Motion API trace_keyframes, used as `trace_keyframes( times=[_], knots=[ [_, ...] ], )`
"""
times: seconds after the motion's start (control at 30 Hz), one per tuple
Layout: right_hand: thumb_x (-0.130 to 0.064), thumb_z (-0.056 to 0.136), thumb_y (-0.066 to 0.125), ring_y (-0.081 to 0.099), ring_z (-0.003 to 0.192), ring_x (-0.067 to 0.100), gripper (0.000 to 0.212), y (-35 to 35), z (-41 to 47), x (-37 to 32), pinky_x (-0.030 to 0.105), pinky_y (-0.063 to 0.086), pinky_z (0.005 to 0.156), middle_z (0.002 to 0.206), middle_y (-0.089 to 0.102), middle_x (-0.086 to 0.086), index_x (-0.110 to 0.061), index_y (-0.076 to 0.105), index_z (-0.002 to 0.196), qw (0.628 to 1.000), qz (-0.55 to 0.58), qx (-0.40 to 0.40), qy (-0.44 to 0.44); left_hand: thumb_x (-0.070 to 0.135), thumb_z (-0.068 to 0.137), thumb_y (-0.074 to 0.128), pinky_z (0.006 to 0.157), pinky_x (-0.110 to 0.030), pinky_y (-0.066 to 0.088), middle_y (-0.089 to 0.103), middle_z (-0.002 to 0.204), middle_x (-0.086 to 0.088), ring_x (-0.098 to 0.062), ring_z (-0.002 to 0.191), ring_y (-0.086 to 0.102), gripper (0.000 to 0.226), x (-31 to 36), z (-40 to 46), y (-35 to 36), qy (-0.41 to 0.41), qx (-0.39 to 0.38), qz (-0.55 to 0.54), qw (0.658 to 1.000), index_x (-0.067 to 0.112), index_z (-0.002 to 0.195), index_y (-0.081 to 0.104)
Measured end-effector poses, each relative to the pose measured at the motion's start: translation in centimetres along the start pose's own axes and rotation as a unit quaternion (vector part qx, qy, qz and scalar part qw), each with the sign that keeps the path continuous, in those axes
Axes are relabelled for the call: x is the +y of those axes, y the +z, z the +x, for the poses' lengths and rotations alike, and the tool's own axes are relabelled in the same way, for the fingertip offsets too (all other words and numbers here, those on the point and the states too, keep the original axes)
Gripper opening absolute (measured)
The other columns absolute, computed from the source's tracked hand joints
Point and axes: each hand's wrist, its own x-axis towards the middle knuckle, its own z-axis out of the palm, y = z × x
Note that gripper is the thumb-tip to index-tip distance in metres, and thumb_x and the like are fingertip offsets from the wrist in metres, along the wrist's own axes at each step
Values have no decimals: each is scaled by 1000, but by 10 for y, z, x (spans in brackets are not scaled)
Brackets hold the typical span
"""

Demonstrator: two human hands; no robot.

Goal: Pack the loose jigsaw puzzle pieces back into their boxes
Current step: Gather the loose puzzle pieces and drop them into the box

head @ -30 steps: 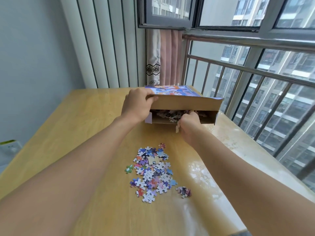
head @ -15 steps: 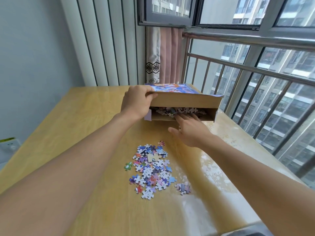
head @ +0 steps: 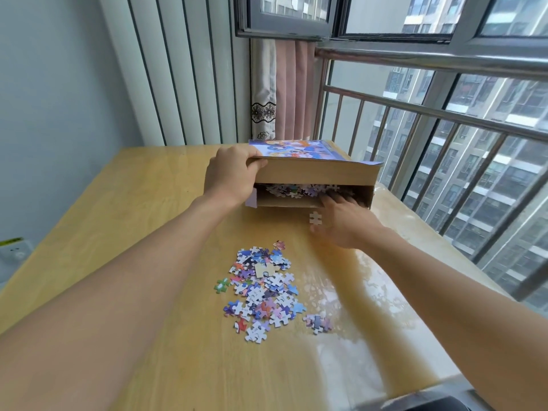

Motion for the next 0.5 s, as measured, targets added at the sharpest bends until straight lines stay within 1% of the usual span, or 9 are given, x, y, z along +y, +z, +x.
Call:
trace_keyframes(
  times=[0.07,0.13,0.17,0.23,0.3,0.33,0.4,0.47,0.5],
  knots=[
    [-63,88,55,34,141,29,80,2,-6,-4,43,33,115,154,38,2,-23,29,152,999,-15,41,-18,32,93,66,79,-34,52,75,101,2,-25,86,65,16,0,0,1,1,7,2,1000,27,103,77],
    [-64,90,52,39,136,31,76,6,-11,-11,42,32,115,146,46,7,-17,36,147,997,-27,66,5,33,93,66,79,-33,52,75,102,2,-25,87,65,17,0,2,1,-6,12,1,1000,27,104,77],
    [-66,89,51,39,135,32,78,7,-11,-14,43,32,115,143,47,9,-15,37,146,998,-20,56,21,33,93,66,80,-33,52,75,102,2,-25,87,65,17,0,2,1,-10,10,1,1000,27,104,77],
    [-73,86,51,36,140,32,89,8,-6,-16,44,26,119,149,43,10,-14,31,151,1000,-3,3,24,33,92,66,81,-35,53,75,101,2,-25,89,65,16,0,1,2,-13,-1,4,1000,26,102,77],
    [-71,86,54,27,148,28,95,3,-3,-18,44,19,123,161,29,6,-17,22,157,999,32,-30,-18,33,92,66,81,-35,53,75,99,2,-25,89,65,16,-3,-2,3,-16,-13,13,1000,25,101,77],
    [-65,88,56,24,150,25,91,1,-5,-20,42,18,123,165,24,3,-18,20,158,997,54,-33,-41,33,92,65,80,-35,52,75,98,2,-26,89,65,16,-5,-4,4,-21,-16,20,999,26,101,77],
    [-46,94,58,28,149,22,76,0,-18,-26,40,26,121,164,27,1,-17,26,157,994,83,-9,-77,34,93,65,80,-35,52,75,97,1,-27,89,64,17,-11,-9,5,-30,-20,28,999,27,101,76],
    [-37,97,53,46,138,23,54,9,-34,-28,41,43,108,151,48,0,-17,45,147,992,76,39,-88,35,93,64,81,-36,53,75,97,1,-27,89,64,17,-16,-11,5,-37,-21,28,999,27,101,76],
    [-38,97,51,53,130,24,45,14,-40,-27,41,47,101,141,57,-1,-17,53,138,993,69,51,-79,35,93,64,80,-36,53,75,97,1,-27,88,64,17,-18,-12,5,-40,-20,27,999,27,101,76]
  ],
)
